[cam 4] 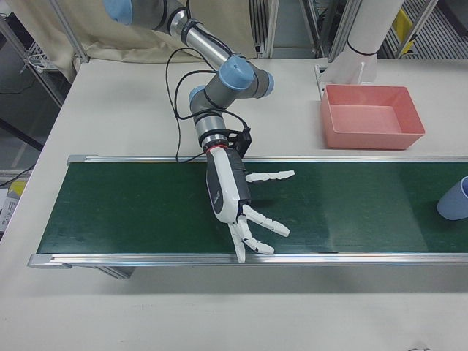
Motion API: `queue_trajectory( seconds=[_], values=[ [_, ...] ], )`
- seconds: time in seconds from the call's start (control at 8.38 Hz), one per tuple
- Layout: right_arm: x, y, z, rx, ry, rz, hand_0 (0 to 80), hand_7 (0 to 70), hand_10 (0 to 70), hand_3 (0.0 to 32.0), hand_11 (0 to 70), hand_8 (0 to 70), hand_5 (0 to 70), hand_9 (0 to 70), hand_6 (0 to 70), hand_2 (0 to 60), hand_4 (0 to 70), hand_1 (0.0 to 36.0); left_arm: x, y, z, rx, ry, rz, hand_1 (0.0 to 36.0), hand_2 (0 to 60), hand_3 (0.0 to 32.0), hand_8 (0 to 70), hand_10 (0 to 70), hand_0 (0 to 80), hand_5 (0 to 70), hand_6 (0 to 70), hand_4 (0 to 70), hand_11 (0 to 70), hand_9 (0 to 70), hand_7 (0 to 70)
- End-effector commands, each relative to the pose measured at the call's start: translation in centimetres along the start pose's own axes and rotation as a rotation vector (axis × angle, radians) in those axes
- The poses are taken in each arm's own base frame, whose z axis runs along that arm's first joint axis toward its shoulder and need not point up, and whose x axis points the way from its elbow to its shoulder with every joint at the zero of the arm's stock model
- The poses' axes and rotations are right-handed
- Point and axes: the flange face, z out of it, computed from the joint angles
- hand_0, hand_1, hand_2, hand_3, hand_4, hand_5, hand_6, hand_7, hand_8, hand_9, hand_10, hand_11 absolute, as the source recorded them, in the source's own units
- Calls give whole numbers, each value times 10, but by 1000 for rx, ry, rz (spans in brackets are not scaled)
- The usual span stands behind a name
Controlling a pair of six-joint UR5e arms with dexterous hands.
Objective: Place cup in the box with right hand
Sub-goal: 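Hold the open right hand in place as the light blue cup arrives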
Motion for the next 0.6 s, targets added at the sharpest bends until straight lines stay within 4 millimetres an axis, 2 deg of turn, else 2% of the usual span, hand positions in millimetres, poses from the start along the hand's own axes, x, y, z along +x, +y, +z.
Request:
queue_trajectory(
  seconds=[0.0,0.12,0.24,0.36,0.48],
  values=[
    [20,11,-4,-18,33,-27,530,323,24,0,48,162,63,261,84,0,254,119,0,0,0,0,-1,0,0,0,0,0,0,0,0,0,0,0,0,0],
    [21,11,-4,-20,34,-37,514,326,26,0,51,163,63,262,85,94,223,146,0,0,0,0,-1,0,0,0,0,0,0,0,0,0,0,0,0,0],
    [20,12,-4,-21,33,-35,520,325,23,0,47,162,63,261,84,65,230,140,0,0,0,0,-1,0,0,0,0,0,0,0,0,0,0,0,0,0],
    [20,12,-4,-20,34,-36,532,324,19,0,41,161,64,259,84,0,253,125,0,0,0,0,-1,0,0,0,0,0,0,0,0,0,0,0,0,0],
    [20,12,-4,-20,34,-36,522,325,18,0,39,163,63,262,84,65,242,142,0,0,0,0,1,0,0,0,0,0,0,0,0,0,0,0,0,0]
  ],
)
